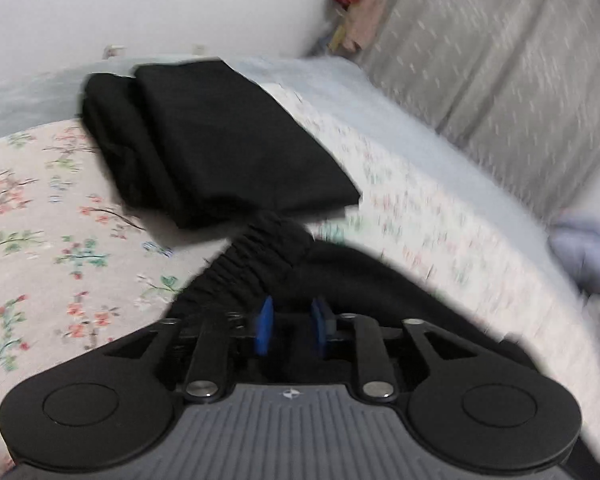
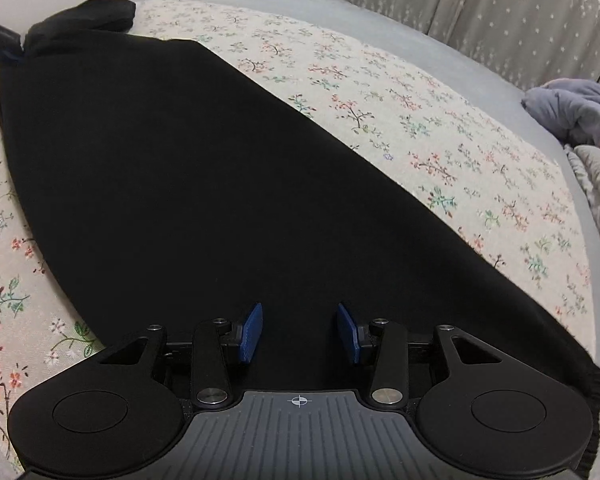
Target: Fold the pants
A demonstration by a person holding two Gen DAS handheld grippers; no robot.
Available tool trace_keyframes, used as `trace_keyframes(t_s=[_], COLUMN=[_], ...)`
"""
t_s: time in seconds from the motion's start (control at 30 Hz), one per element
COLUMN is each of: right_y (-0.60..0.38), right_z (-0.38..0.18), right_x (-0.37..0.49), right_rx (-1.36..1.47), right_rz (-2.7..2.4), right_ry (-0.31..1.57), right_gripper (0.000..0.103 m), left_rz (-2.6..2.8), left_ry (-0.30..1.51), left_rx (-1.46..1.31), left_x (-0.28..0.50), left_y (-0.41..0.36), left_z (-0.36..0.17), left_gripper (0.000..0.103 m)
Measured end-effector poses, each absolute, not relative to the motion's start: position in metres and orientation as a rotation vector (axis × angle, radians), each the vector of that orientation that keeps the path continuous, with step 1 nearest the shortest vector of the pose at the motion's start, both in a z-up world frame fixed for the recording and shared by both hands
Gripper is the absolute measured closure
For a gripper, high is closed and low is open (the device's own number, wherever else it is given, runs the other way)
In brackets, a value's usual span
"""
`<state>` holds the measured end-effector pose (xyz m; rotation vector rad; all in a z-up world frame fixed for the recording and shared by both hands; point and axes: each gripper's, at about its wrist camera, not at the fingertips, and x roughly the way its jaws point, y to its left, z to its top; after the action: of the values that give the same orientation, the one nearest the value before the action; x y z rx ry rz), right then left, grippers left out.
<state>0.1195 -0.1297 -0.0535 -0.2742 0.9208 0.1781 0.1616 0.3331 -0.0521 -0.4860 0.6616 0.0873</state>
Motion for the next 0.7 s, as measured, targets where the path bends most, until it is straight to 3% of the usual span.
trace_keyframes(t_s=[0.03, 0.1, 0.13, 0.3, 0.47, 0.53, 0.57, 0.6, 0.7], right_y=[-0.132, -0.136, -0.135, -0.123, -0.082, -0.069, -0.066, -0.065, -0.065], right_z=[-0.052, -0.048, -0.046, -0.030, -0.031, -0.040, -0.044, -0.048, -0.053], right_x=[0.119, 0.115, 0.112, 0.104, 0.096, 0.093, 0.094, 0.094, 0.097], right_rx=[-0.258, -0.261, -0.274, -0.222, -0.253, -0.300, -0.316, -0.322, -0.298], right_rz=[0.168, 0.139, 0.133, 0.194, 0.320, 0.339, 0.342, 0.338, 0.332], right_ry=[0.916, 0.886, 0.862, 0.761, 0.752, 0.779, 0.794, 0.809, 0.831], right_gripper=[0.062, 0.062, 0.062, 0.062, 0.062, 0.062, 0.062, 0.062, 0.062], left_rz=[0.098, 0.165, 0.195, 0.201, 0.152, 0.129, 0.138, 0.188, 0.225], left_ry=[0.637, 0.607, 0.614, 0.734, 0.814, 0.799, 0.782, 0.783, 0.742], left_rx=[-0.515, -0.591, -0.638, -0.953, -0.969, -0.963, -0.944, -0.901, -0.874], left_x=[0.154, 0.136, 0.128, 0.117, 0.135, 0.146, 0.152, 0.158, 0.164], left_y=[0.338, 0.352, 0.360, 0.385, 0.364, 0.350, 0.344, 0.339, 0.336], left_z=[-0.044, -0.032, -0.034, -0.075, -0.096, -0.100, -0.102, -0.101, -0.102], left_gripper=[0.065, 0.039, 0.035, 0.033, 0.023, 0.024, 0.035, 0.055, 0.069])
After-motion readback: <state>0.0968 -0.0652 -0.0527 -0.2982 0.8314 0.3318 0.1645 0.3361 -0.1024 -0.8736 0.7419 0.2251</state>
